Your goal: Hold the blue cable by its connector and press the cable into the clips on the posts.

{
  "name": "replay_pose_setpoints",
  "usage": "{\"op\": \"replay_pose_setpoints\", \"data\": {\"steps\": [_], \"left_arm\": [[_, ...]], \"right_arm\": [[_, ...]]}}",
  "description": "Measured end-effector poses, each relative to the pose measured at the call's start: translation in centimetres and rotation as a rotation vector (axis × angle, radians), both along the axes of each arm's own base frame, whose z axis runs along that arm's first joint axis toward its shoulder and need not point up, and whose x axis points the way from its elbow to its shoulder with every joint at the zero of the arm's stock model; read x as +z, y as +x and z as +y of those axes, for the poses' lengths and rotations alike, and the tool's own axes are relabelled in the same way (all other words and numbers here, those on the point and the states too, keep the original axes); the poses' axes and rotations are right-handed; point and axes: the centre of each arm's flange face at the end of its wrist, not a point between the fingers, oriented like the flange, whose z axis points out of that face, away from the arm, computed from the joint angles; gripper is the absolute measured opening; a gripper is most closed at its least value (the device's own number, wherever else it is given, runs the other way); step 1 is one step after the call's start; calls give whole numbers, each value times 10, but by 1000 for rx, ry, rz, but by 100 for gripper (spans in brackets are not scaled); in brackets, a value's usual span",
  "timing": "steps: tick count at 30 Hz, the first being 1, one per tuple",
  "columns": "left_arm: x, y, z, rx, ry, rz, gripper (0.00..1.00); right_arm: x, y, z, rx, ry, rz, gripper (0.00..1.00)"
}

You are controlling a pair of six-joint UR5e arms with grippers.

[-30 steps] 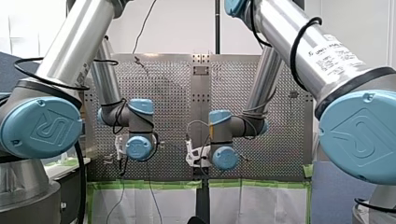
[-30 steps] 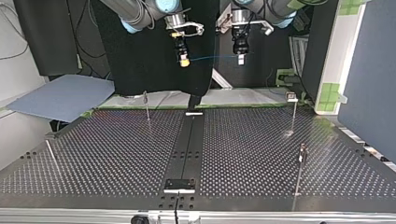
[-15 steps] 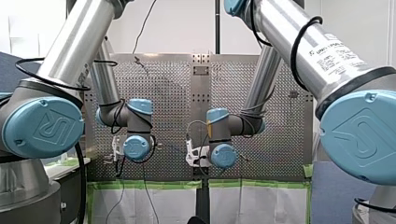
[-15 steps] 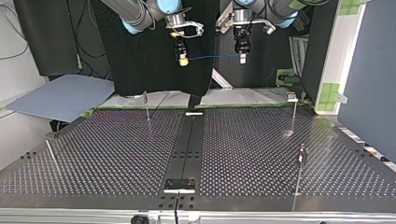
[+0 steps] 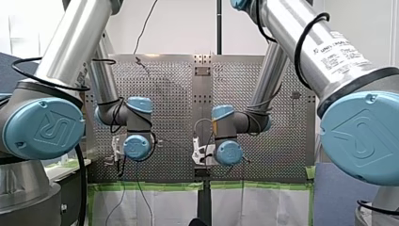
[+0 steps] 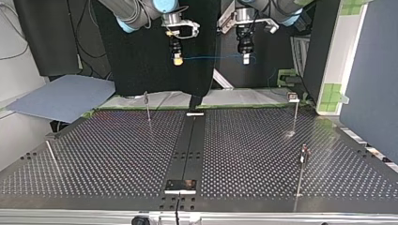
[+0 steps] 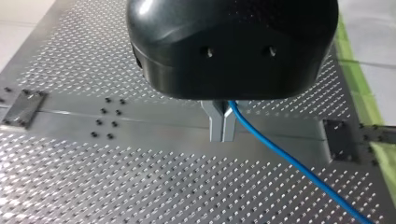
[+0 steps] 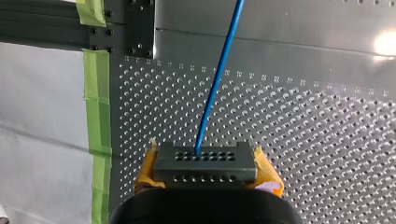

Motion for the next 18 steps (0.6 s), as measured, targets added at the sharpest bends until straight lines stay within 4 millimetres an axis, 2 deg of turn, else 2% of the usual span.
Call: {"op": "replay_pose_setpoints", "data": {"steps": [7,13,18], "left_arm": [[16,0,8,58,1,-5,3],[32,-1,12,70,3,-6,3],[47,2,11,72,-10,-27,3]], "right_arm": [[26,2,-2,23,34,-60,0],[56,12,-10,50,46,-127,0],[89,23,-19,59,36,-185,0]]}}
